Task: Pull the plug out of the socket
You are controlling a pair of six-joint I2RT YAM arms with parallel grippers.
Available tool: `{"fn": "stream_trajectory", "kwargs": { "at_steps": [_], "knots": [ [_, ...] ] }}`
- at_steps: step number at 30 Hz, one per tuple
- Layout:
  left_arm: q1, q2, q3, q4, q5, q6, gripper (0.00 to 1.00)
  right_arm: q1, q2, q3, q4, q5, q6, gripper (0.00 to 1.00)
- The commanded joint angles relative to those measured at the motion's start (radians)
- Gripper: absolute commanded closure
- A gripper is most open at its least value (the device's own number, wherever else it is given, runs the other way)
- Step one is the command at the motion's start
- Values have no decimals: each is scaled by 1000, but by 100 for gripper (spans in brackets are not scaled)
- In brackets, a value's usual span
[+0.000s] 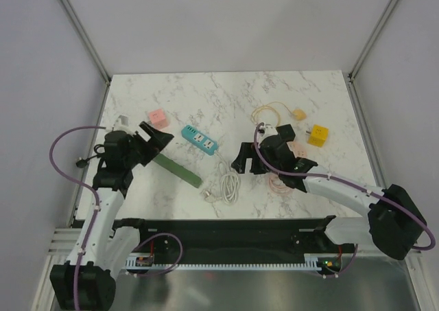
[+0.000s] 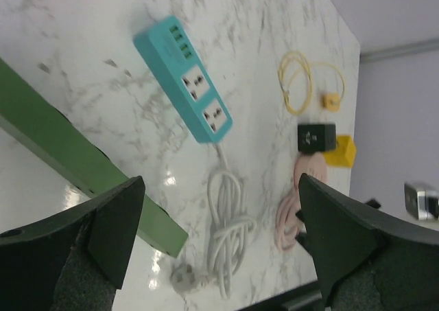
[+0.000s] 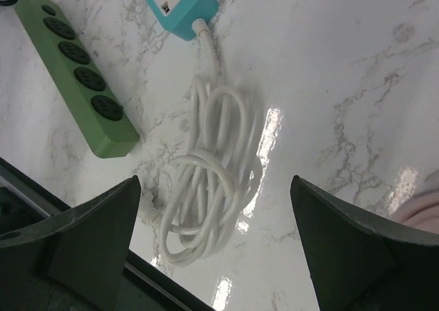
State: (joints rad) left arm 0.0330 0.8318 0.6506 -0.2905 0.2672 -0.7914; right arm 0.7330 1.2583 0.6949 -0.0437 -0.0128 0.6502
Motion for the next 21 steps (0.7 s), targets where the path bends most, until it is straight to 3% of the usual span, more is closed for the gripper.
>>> {"fn": "stream_trajectory", "kwargs": {
  "at_steps": [1, 6, 11, 18, 21],
  "knots": [
    [-183, -60, -55, -26, 4, 41, 0, 0, -68, -35, -27, 105, 40, 2],
    [-320, -239, -205, 80, 58, 20, 0, 0, -258, -153, -58, 223, 135, 2],
    [-321, -469, -423, 252, 245, -95, 0, 0, -543, -357, -18, 260, 242, 2],
    [-323, -667, -561, 333, 369, -193, 0, 0, -873, -604, -30, 258, 385, 2],
    [-323, -743, -660, 471, 424, -317, 0, -1, -1000, -688, -61, 235, 448, 2]
  ]
}}
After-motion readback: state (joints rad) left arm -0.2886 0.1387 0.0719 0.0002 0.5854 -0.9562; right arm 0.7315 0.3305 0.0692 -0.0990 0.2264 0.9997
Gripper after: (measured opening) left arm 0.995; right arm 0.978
